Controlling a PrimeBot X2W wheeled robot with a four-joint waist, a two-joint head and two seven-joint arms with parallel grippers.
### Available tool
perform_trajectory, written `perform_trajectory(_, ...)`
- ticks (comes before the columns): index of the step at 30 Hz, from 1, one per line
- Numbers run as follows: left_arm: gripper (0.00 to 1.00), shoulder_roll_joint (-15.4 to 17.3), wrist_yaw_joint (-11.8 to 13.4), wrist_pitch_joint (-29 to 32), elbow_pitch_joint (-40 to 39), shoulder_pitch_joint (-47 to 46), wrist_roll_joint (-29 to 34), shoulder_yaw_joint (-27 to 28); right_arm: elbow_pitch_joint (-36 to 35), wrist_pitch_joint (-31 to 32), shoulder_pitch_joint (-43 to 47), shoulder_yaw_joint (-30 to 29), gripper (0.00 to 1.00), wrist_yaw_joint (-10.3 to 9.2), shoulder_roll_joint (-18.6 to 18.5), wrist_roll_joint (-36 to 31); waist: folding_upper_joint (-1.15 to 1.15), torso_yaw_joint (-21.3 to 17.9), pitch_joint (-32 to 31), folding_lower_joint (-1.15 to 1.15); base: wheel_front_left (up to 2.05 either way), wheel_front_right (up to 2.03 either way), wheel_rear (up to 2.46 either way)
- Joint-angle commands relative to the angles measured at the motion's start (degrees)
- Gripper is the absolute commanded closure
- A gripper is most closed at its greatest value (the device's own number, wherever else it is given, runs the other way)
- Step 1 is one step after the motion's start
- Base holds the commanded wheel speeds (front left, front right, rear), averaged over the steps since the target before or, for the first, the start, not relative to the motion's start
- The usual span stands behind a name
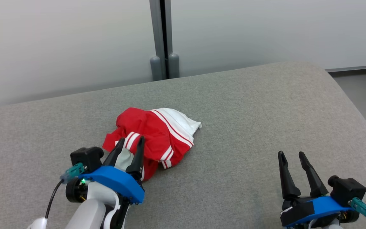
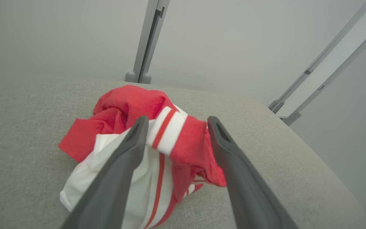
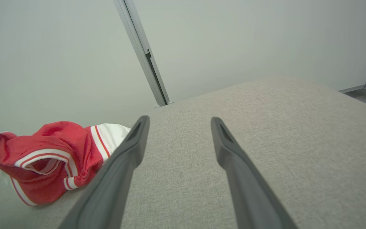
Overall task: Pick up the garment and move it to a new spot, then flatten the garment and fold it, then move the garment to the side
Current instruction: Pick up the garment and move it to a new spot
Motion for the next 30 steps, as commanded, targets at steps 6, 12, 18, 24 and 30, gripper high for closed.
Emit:
perform_trajectory(6,0.0,1.3,0.6,-9.1,-3.9,7.1,0.1,2.9,-0.6,0.3,1.7,-0.9,0.0,0.03,-0.3,-0.9,0.0,3.3,-1.3,0.0,0.0,0.0,0.0)
perform_trajectory(12,0.0,3.5,2.6,-12.4,-8.7,11.8,1.8,5.7,-1.4,0.7,2.3,-1.7,0.0,0.03,-0.3,-1.1,0.0,5.3,-1.7,0.0,0.0,0.0,0.0)
perform_trajectory(18,0.0,5.7,4.8,-13.6,-13.8,15.9,6.0,8.9,-1.9,1.2,3.2,-3.1,0.0,0.03,-0.3,-1.2,0.0,7.6,-2.2,0.0,0.0,0.0,0.0)
perform_trajectory(24,0.0,7.0,6.4,-13.7,-16.4,18.8,10.9,12.1,-1.9,1.6,3.3,-3.5,0.0,0.03,-0.3,-1.0,0.0,8.7,-2.6,0.0,0.0,0.0,0.0)
perform_trajectory(30,0.0,6.8,5.3,-13.7,-15.5,21.4,11.7,14.1,-1.3,1.9,3.4,-3.5,0.0,0.03,-0.3,-1.8,0.0,8.8,-3.1,0.0,0.0,0.0,0.0)
